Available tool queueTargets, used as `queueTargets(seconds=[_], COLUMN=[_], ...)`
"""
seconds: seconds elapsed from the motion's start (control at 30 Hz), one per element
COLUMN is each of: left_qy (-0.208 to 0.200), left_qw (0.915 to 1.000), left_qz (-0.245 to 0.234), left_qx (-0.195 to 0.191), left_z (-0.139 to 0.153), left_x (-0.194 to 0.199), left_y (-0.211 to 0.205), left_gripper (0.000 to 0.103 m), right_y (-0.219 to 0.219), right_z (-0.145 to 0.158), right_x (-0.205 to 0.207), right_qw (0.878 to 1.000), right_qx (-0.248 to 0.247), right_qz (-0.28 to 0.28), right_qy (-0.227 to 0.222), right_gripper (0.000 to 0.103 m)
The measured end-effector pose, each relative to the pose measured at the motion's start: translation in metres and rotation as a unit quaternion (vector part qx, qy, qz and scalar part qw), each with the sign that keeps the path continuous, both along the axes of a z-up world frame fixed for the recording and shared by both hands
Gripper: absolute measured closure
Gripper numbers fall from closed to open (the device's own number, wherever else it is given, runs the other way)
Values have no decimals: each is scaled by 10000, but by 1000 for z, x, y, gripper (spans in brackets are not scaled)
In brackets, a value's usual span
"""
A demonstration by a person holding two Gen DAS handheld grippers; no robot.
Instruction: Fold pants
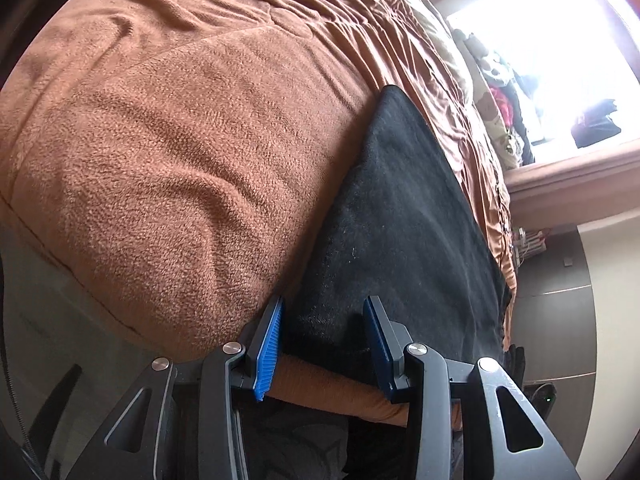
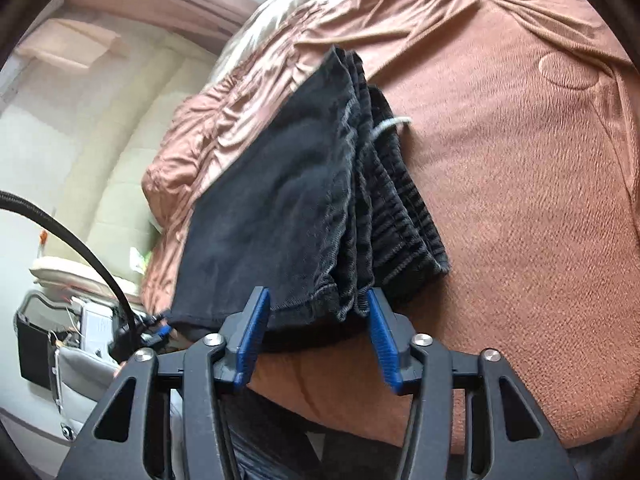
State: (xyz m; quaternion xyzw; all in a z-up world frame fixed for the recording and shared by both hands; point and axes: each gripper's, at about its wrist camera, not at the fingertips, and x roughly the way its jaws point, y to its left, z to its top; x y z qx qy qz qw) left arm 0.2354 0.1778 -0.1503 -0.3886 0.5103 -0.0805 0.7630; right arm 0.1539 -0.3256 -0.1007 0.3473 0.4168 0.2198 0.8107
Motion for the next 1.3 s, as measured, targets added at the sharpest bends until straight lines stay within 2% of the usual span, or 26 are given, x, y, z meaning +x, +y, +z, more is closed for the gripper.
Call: queueTargets(seconds=[0.03, 0.13, 0.43, 0.47, 0.5, 0.63, 0.8, 0.93, 1.03, 1.2, 1.3], left_qy=[-4, 2, -6, -11, -19, 36, 155, 182, 197, 147, 120], left_qw=[10000, 10000, 9995, 9995, 9993, 9990, 9983, 9979, 9980, 9982, 9987], left_qz=[10, 27, 279, 299, 343, 415, 400, 401, 411, 381, 384], left_qx=[13, 53, 111, 129, 138, 189, 400, 479, 447, 431, 315], left_z=[1, 0, 1, 1, 1, 1, 6, 7, 4, 8, 9], left_x=[-1, -3, -8, -8, -9, -8, -6, -5, -4, -7, -9], left_y=[0, -2, -10, -11, -12, -12, -19, -23, -25, -28, -26], left_gripper=[61, 61, 61, 61, 61, 61, 61, 61, 61, 84, 86], right_y=[-1, -4, -1, 0, 0, 1, -5, -4, -2, -7, -5], right_z=[1, 5, -22, -20, -19, -2, 18, 23, 15, -20, -32], right_x=[-1, -3, 16, 17, 18, 16, 17, 16, 13, 15, 13], right_qw=[10000, 9998, 9996, 9997, 9998, 9994, 9988, 9988, 9987, 9982, 9974], right_qx=[4, 73, 135, 99, -21, -256, -251, -257, -325, -414, -414], right_qz=[-7, -27, -89, -120, -153, -206, -328, -249, -261, -420, -555], right_qy=[-58, -177, 215, 183, 153, -55, -271, -339, -303, 68, 207], right_gripper=[74, 75, 76, 90, 91, 94, 94, 94, 94, 95, 95])
